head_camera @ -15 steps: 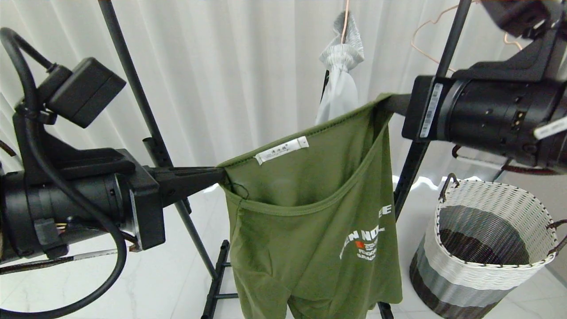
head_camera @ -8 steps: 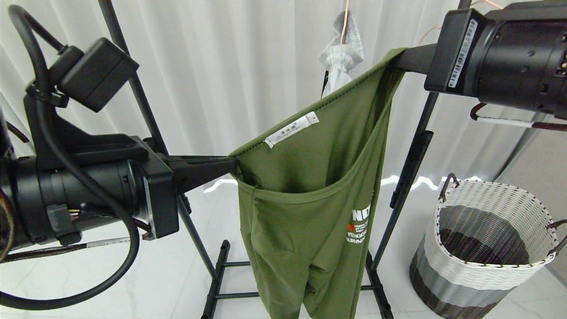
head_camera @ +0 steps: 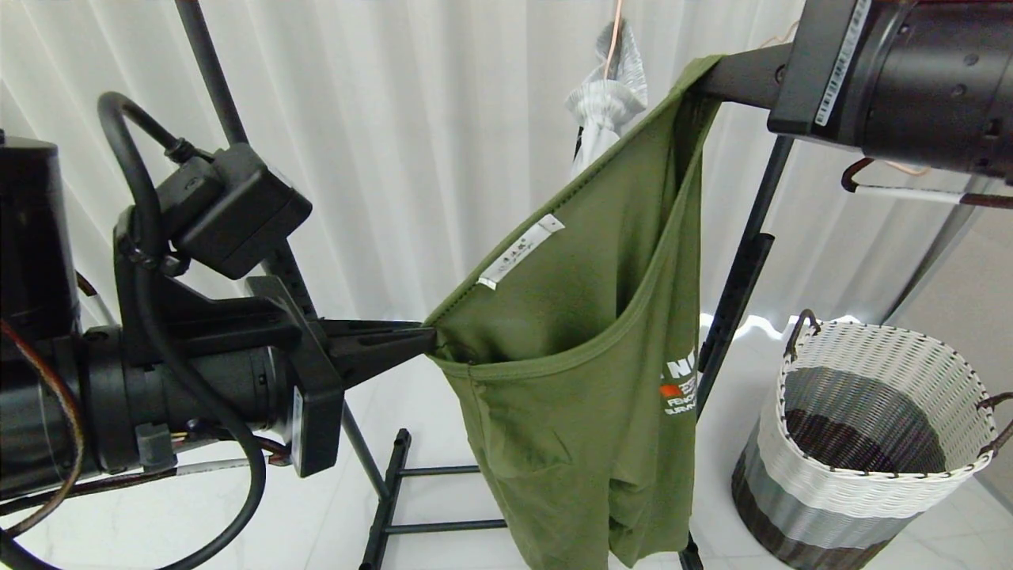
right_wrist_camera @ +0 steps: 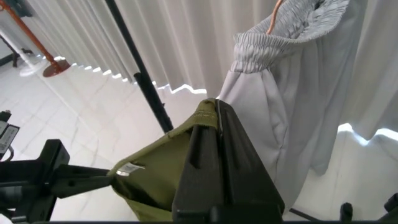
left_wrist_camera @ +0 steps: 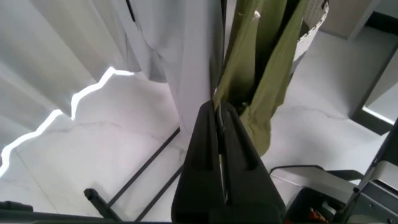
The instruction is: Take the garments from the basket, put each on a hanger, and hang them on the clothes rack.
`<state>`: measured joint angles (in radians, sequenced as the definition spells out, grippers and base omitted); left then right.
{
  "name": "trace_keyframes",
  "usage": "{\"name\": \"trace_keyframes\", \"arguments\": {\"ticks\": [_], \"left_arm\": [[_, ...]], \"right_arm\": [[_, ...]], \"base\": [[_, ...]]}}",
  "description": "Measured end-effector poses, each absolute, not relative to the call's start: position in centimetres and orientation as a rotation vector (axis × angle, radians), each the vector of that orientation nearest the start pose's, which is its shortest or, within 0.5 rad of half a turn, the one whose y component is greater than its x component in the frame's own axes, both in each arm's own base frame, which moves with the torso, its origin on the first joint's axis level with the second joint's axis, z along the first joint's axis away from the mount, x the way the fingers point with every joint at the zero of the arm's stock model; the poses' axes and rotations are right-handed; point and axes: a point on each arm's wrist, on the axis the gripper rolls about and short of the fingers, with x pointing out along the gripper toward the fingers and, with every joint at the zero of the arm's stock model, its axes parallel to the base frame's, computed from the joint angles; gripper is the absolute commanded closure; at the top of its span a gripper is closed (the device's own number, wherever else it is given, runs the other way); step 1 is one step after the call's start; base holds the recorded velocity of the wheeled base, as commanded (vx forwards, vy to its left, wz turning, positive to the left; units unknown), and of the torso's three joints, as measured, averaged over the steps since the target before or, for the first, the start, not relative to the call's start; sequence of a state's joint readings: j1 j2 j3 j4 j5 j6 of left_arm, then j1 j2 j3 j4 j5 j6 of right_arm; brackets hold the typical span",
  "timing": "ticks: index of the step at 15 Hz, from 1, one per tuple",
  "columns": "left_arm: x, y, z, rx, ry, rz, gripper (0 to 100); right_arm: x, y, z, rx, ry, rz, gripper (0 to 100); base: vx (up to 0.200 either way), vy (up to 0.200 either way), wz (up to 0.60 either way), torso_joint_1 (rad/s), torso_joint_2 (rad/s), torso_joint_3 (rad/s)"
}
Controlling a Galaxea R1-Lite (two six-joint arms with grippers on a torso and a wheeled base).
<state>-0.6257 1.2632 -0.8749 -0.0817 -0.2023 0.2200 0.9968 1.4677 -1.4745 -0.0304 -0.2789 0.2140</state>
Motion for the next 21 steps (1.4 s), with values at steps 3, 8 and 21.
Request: {"name": "trace_keyframes", "arguments": {"ticks": [3, 8, 21], "left_arm": [[15.7, -11.9, 25.7, 0.265, 0.229, -0.859, 0], [14.9, -13.3, 25.0, 0.048, 0.363, -0.912, 0], [13.1, -20.0, 25.0, -0.154, 0.506, -0.861, 0]], "right_arm": [[13.7, 20.2, 38.3, 0.233, 0.036, 0.725, 100], [13.6, 21.0, 38.3, 0.190, 0.027, 0.742, 100], [14.3, 22.6, 37.5, 0.161, 0.043, 0.746, 100]], "base": [[0.000, 0.000, 0.00, 0.000, 0.00, 0.000], [0.000, 0.000, 0.00, 0.000, 0.00, 0.000], [0.000, 0.000, 0.00, 0.000, 0.00, 0.000]]}}
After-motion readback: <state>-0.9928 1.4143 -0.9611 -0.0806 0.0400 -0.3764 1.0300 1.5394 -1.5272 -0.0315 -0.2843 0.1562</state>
